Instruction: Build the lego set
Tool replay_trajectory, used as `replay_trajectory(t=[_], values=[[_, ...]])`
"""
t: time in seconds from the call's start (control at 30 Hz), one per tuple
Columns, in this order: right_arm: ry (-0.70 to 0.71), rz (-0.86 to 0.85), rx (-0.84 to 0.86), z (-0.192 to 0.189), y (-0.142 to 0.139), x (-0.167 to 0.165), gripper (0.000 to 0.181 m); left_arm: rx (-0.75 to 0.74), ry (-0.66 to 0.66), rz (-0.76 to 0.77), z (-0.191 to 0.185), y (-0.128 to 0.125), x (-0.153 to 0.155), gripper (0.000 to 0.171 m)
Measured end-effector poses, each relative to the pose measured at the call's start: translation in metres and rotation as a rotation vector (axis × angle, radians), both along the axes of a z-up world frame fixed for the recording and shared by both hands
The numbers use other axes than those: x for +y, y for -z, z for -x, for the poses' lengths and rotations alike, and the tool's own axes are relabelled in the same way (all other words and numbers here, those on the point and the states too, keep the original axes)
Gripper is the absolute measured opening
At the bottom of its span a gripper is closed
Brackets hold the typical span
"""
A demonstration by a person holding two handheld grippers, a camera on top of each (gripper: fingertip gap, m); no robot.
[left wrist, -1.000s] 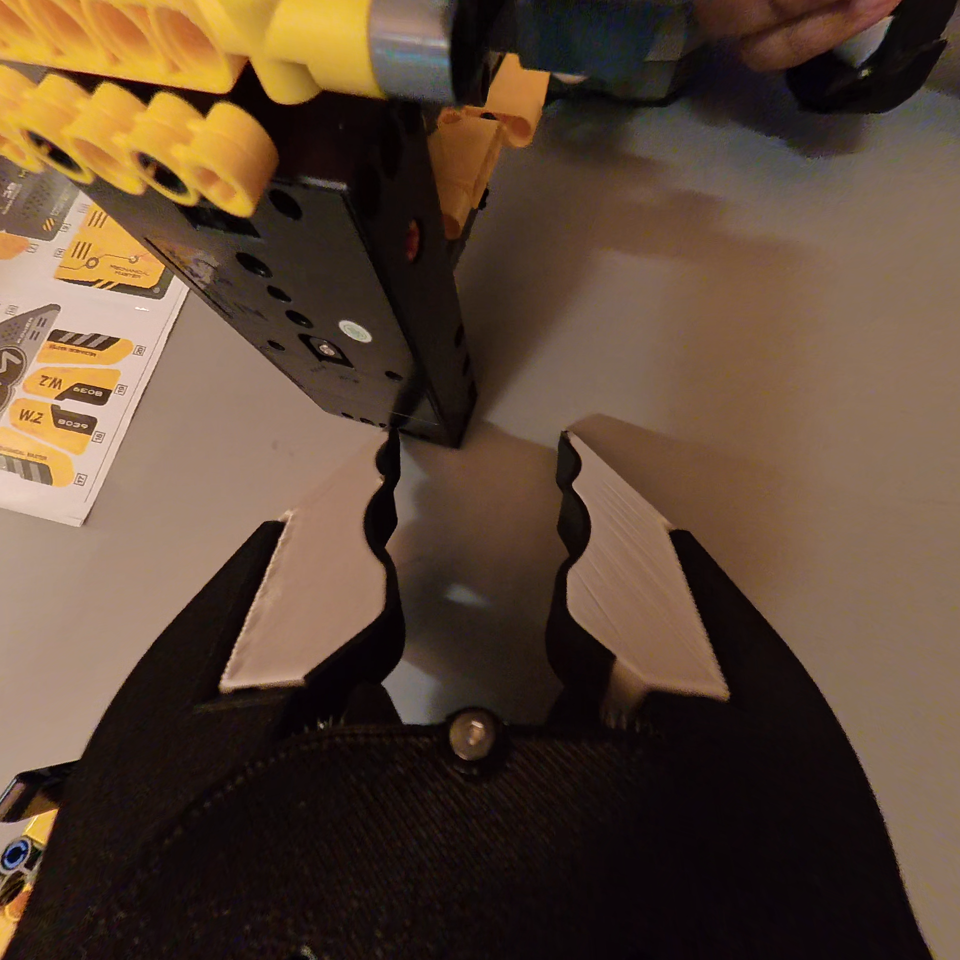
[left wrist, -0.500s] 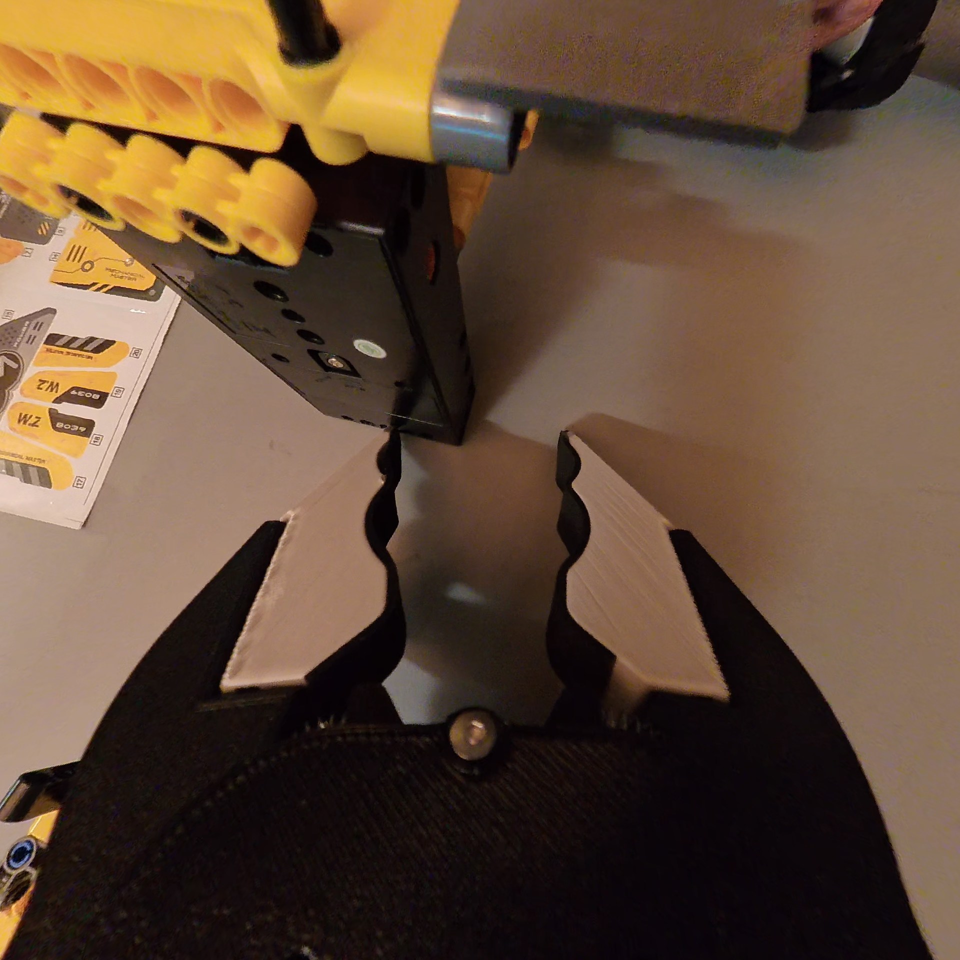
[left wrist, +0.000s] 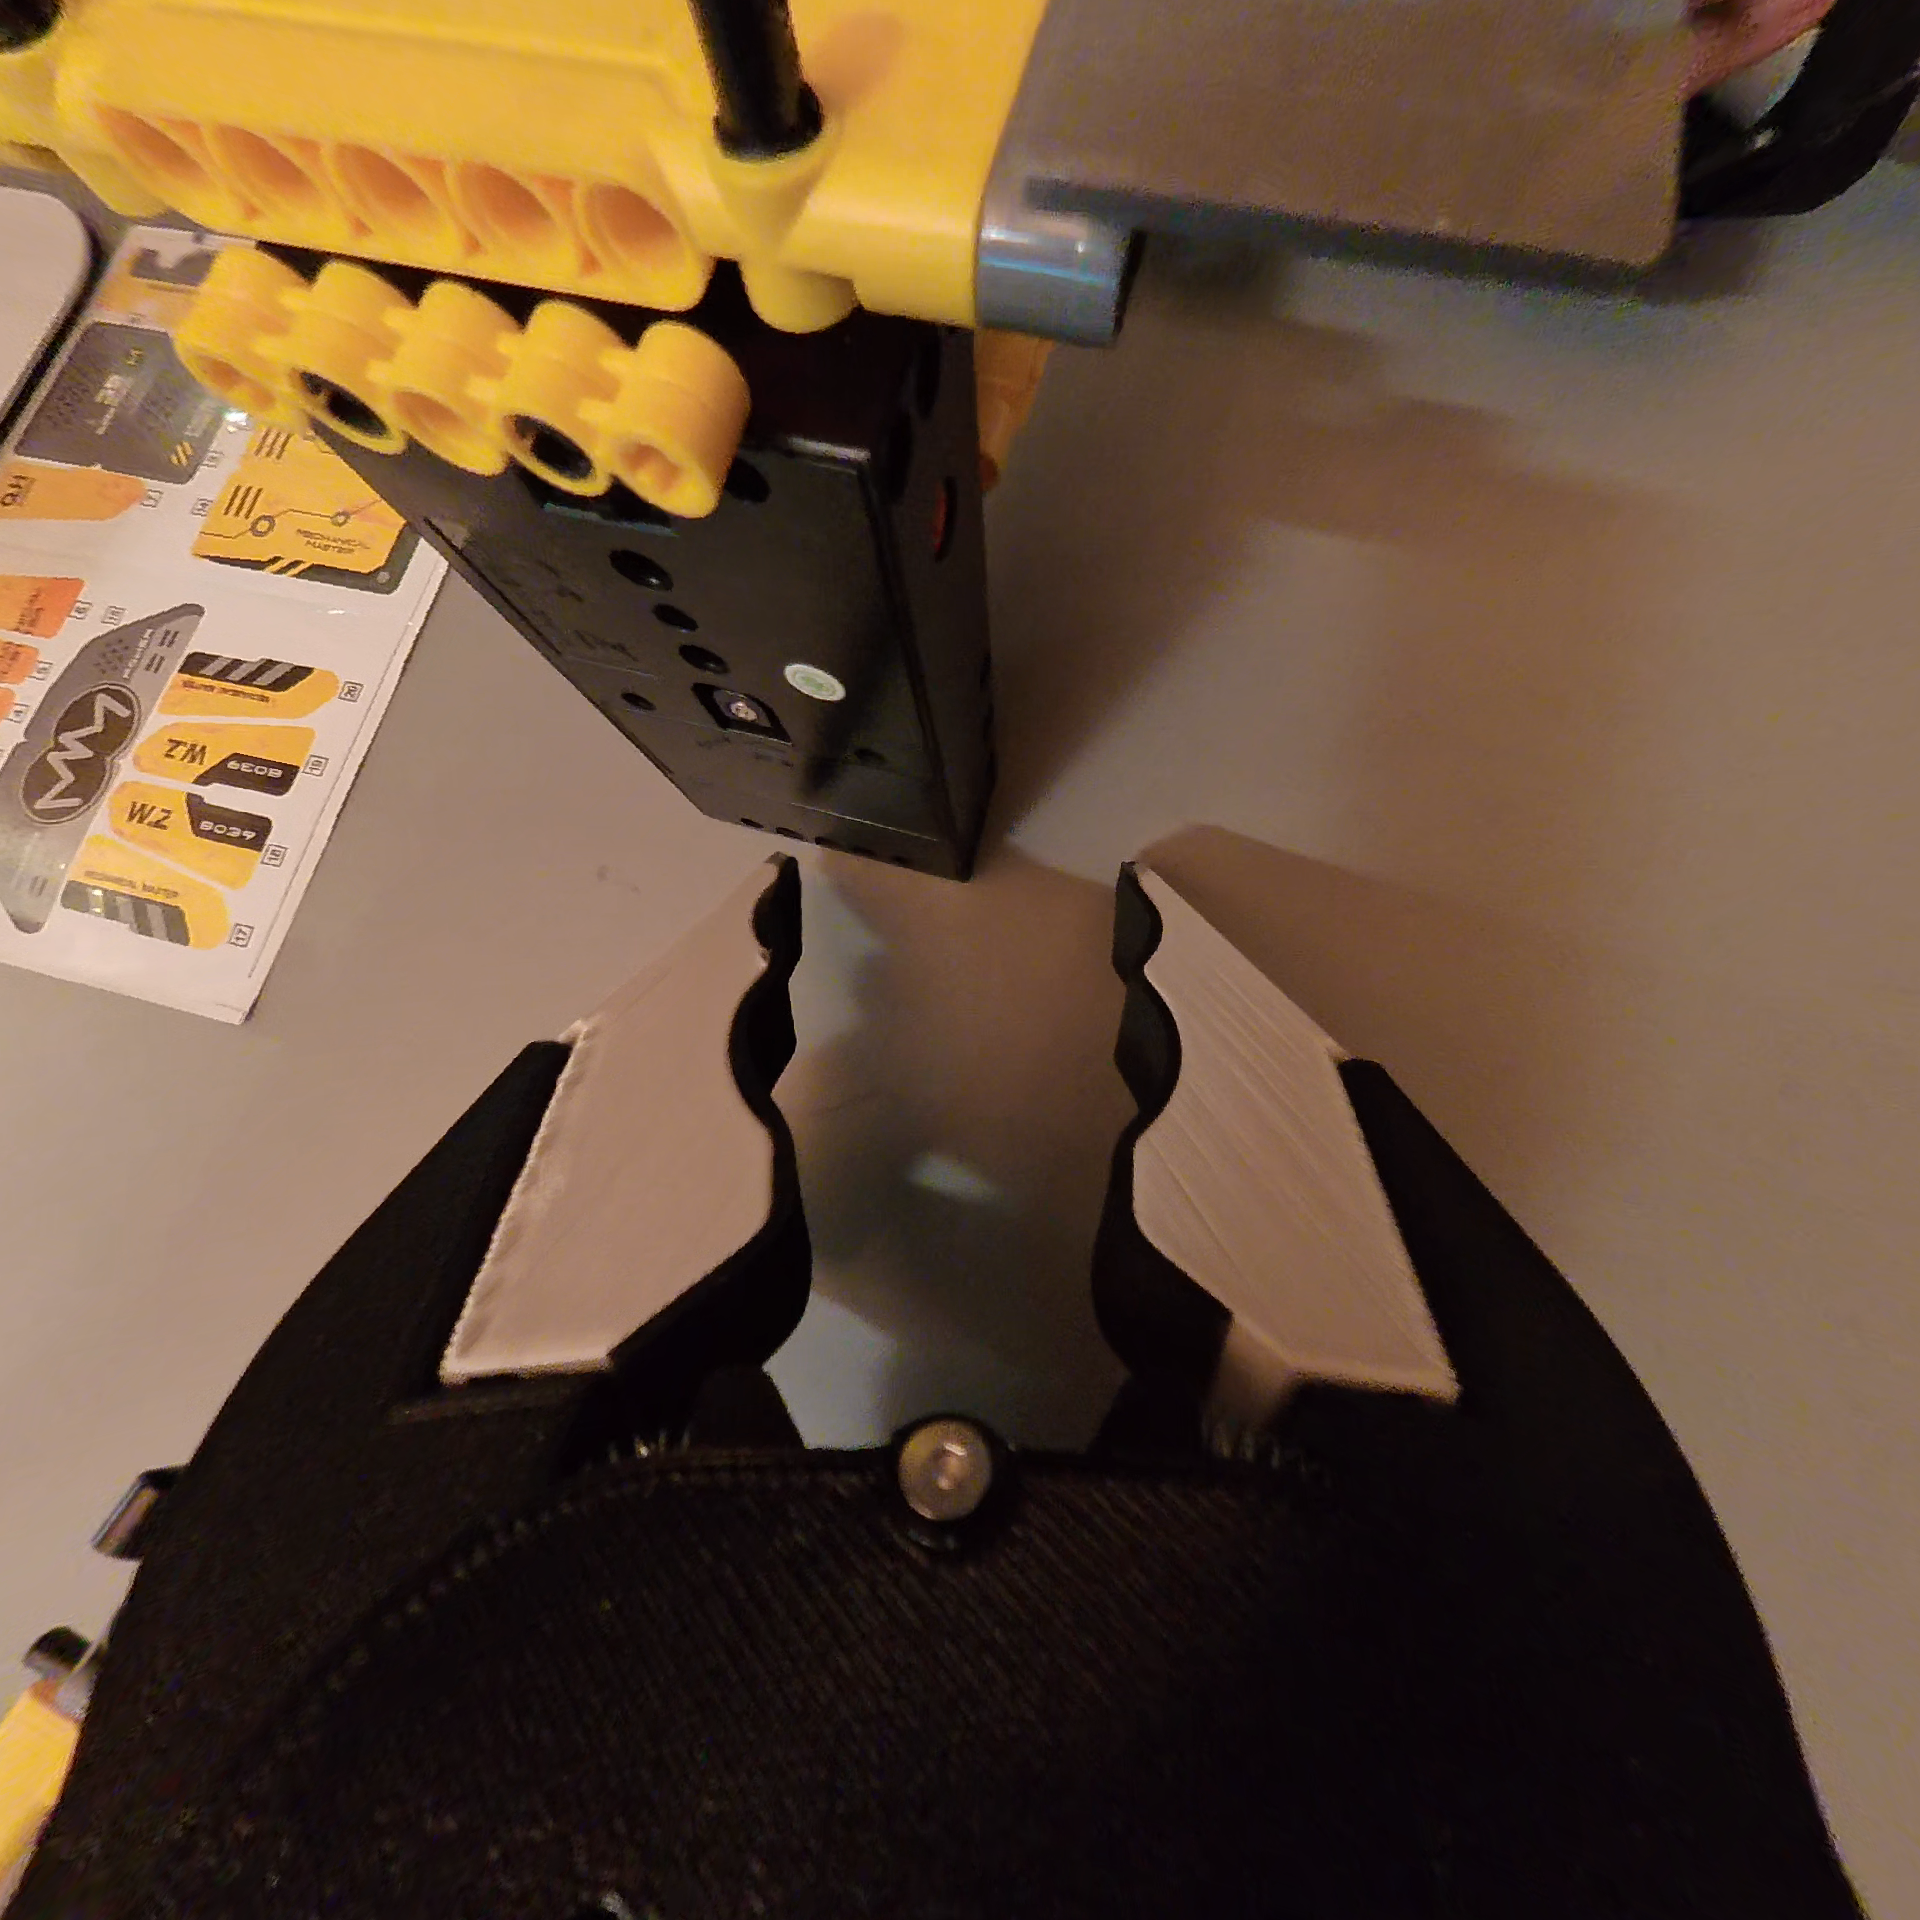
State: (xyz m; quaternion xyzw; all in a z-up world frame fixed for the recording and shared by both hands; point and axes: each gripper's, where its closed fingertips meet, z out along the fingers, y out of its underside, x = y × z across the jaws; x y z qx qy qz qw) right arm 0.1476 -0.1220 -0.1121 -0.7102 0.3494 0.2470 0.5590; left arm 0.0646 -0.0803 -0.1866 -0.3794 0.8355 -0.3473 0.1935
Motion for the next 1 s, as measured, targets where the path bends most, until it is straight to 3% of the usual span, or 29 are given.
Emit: replay_trajectory(t=[0.57,0.83,1.0], values=[[0.039,0.038,-0.071,-0.007,0.000,-0.004,0.075,-0.057,-0.095,0.015,-0.016,-0.005,0.012,0.077],[0.060,0.038,-0.095,-0.011,-0.003,-0.007,0.075,-0.078,-0.122,0.031,-0.020,-0.009,0.016,0.078],[0.123,0.165,-0.289,-0.021,0.001,-0.012,0.076,-0.070,-0.146,0.065,-0.021,-0.012,0.019,0.077]])
